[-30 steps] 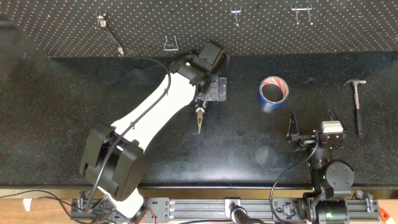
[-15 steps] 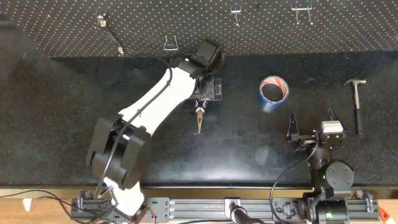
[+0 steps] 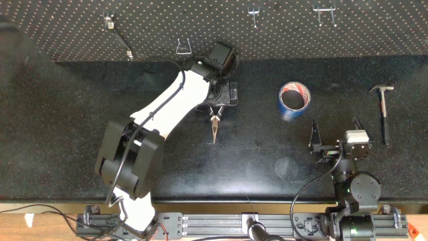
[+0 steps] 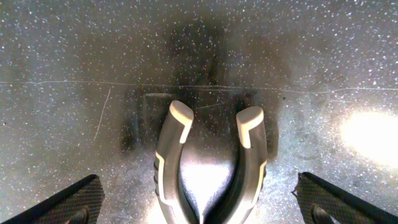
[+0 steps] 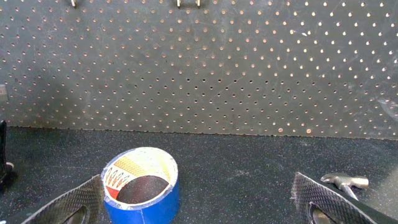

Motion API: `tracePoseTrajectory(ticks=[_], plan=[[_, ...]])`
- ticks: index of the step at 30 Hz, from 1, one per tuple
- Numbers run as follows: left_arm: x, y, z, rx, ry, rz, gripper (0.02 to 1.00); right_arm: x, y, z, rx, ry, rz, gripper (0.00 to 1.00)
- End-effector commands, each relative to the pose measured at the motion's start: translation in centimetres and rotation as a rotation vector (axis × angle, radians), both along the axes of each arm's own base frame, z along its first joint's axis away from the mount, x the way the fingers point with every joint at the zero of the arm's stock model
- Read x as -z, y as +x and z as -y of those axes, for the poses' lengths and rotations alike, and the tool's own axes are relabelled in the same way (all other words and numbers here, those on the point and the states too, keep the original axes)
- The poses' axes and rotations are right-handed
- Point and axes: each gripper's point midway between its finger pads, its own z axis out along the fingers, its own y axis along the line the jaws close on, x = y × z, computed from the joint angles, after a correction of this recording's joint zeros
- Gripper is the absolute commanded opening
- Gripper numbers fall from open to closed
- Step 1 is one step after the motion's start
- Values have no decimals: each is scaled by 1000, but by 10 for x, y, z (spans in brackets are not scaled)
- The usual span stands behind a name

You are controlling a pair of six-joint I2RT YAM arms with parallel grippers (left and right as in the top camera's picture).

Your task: Place Tools Onto Pegboard

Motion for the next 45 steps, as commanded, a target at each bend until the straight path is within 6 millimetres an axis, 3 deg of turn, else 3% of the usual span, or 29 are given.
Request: tracePoseTrajectory(ticks=[1,17,45], plan=[[4,4,3,0,-14,-13,998,1,0,0,-1,-11,0,985],[21,-2,7,4,-25,-62,998,1,0,0,-1,-11,0,985],[21,1,10,40,-29,-51,998,1,0,0,-1,-11,0,985]])
